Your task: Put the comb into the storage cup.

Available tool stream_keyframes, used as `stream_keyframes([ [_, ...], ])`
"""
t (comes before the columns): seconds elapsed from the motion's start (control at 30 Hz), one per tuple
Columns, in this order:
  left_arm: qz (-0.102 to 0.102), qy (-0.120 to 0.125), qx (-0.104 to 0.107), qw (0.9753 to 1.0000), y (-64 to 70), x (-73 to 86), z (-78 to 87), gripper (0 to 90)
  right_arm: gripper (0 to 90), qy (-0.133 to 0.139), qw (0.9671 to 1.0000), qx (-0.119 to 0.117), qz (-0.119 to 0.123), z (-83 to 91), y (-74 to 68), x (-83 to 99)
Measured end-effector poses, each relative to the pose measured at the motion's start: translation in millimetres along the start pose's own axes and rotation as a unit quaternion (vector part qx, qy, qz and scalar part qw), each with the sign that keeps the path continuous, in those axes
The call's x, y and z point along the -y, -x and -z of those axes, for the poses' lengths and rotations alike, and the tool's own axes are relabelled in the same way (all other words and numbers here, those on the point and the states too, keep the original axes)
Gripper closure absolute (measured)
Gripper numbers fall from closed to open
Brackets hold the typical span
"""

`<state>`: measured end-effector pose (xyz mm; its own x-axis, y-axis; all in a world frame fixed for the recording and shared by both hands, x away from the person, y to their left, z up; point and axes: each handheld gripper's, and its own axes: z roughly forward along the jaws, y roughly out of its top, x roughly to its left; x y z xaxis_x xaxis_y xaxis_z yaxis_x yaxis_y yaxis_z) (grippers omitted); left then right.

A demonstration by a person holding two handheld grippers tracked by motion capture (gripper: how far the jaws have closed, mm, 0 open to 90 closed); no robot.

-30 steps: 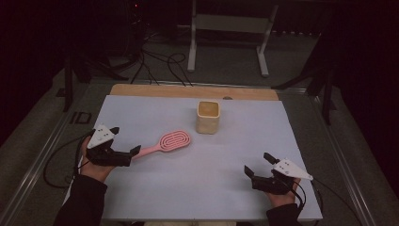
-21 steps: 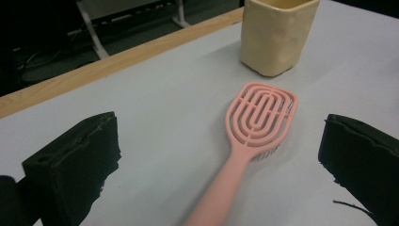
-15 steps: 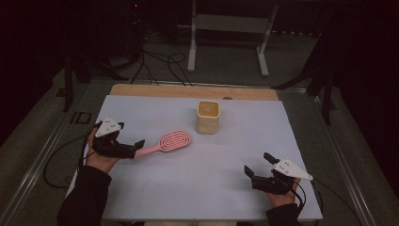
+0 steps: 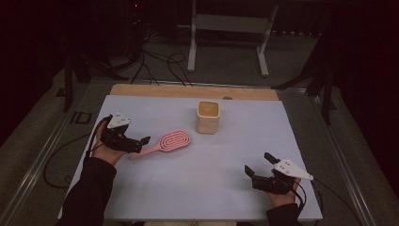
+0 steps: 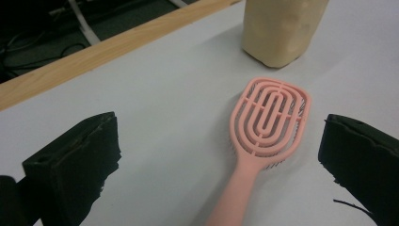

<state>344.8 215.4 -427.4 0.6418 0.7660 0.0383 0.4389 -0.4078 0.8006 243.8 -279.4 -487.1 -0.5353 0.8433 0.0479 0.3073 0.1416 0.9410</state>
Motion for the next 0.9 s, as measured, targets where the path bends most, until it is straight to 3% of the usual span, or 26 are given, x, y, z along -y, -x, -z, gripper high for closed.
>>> stream_keyframes([
  [0.67, -0.019, -0.044, 0.004, 0.9988, 3.0, -11.7, -22.6, 0.2, 8.3, 0.000, 1.0000, 0.003, 0.000, 0.4, 0.6, 0.1],
  [0.9, -0.041, -0.075, 0.003, 0.9964, 7.2, -15.9, -34.1, 0.1, 8.3, 0.001, 1.0000, 0.004, -0.001, 0.8, 0.9, 0.1],
])
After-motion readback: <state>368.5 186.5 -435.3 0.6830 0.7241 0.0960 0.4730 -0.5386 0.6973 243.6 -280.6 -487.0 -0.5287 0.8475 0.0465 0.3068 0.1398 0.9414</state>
